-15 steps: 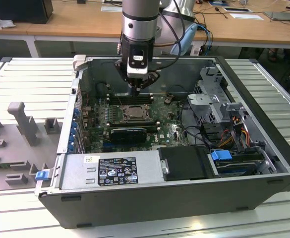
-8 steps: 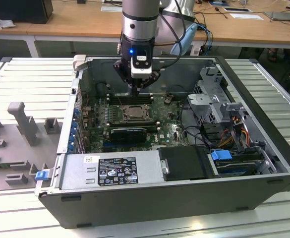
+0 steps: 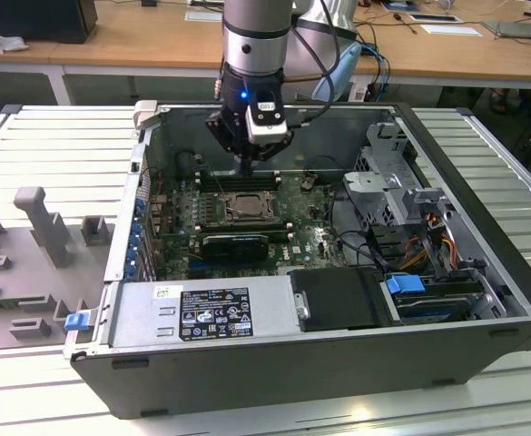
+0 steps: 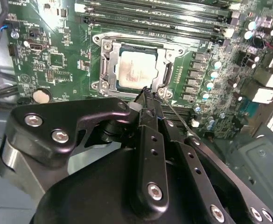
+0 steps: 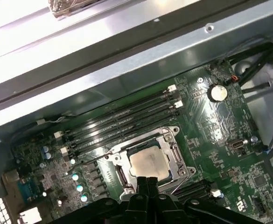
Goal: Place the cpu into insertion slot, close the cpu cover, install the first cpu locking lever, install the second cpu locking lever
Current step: 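Install the first cpu locking lever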
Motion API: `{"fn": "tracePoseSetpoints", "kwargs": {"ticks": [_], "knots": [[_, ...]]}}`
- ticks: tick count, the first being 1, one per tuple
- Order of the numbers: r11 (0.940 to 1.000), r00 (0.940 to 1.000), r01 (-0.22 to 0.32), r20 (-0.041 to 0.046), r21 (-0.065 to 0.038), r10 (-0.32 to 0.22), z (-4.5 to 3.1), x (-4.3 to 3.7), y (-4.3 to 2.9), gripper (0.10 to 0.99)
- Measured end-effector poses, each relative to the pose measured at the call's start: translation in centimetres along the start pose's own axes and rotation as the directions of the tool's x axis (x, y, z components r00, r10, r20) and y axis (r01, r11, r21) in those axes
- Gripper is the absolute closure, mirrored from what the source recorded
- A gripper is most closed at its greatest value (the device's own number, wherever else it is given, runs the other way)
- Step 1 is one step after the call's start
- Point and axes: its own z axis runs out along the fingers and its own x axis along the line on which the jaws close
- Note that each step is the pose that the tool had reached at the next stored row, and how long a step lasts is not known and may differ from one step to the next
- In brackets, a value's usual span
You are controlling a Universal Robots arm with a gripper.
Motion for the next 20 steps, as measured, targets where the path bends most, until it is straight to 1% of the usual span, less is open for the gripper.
{"fn": "tracePoseSetpoints", "kwargs": {"ticks": [4, 9, 11, 13, 18, 20], "knots": [[0.9987, 0.9987, 0.05, -0.0008, 0.001, -0.05, 0.0, 0.0, 0.0, 0.98], [0.9949, 0.9949, 0.101, -0.0016, 0.002, -0.101, 0.0, 0.0, 0.0, 0.98], [0.9899, 0.9899, 0.142, -0.0024, 0.003, -0.142, 0.01, 0.0, 0.0, 0.98], [0.9869, 0.9869, 0.161, -0.0027, 0.003, -0.161, 0.01, 0.0, 0.0, 0.98], [0.9698, 0.9699, 0.244, -0.0044, 0.004, -0.244, 0.02, 0.0, 0.0, 0.98], [0.9609, 0.9609, 0.277, -0.0051, 0.005, -0.277, 0.02, 0.0, 0.0, 0.98]]}}
